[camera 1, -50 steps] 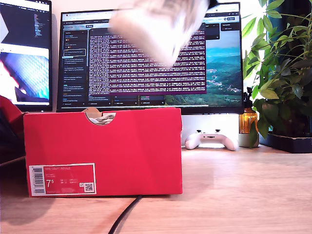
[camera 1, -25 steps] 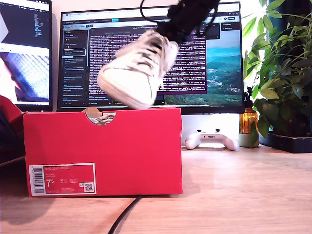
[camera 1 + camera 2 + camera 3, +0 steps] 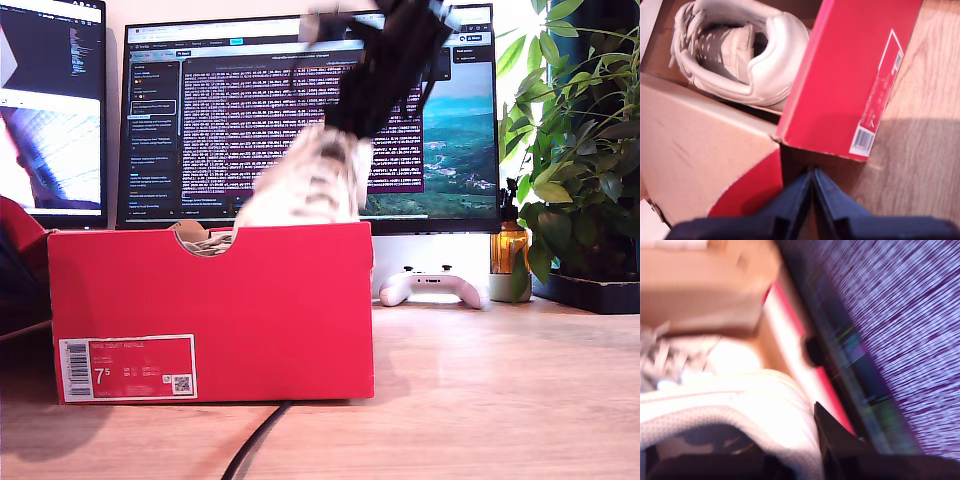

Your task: Pack the white shoes by picking the first shoe and placing it inside the red shoebox, left side, then picking and rotating the second shoe and placing it in the shoebox

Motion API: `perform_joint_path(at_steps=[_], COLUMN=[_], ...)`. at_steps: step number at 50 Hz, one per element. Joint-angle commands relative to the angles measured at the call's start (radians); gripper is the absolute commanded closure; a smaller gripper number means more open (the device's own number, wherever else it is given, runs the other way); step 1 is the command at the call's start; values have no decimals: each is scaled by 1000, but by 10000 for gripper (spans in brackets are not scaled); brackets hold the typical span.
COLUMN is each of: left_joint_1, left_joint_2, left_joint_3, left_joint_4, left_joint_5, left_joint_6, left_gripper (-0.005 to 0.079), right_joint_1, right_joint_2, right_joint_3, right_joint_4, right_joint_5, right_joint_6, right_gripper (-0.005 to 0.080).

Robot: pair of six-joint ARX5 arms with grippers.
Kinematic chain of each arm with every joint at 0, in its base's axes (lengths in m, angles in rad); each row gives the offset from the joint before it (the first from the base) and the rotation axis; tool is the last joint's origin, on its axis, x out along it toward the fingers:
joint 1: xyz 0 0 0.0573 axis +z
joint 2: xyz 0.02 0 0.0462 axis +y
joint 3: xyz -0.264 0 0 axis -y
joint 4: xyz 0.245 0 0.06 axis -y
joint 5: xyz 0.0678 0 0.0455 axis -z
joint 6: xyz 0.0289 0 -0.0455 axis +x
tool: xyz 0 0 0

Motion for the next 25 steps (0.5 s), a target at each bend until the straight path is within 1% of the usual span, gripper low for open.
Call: perform_joint_path(at_steps=[1, 7, 25], left_joint_1=[-2, -2, -2], left_joint_2=[10, 10, 10], left_joint_3=[7, 7, 7], left_joint_4=[3, 4, 3], left_joint_5=[4, 4, 4], left_joint_6=[-3, -3, -3], left_gripper=[761, 761, 761], right_joint_1=[10, 14, 37], right_joint_2=[2, 31, 91], right_joint_3=[18, 18, 18], right_joint_4=[3, -6, -7], right_joint_5=[-8, -7, 19], right_joint_6=[6, -24, -34], right_gripper=[765, 765, 765])
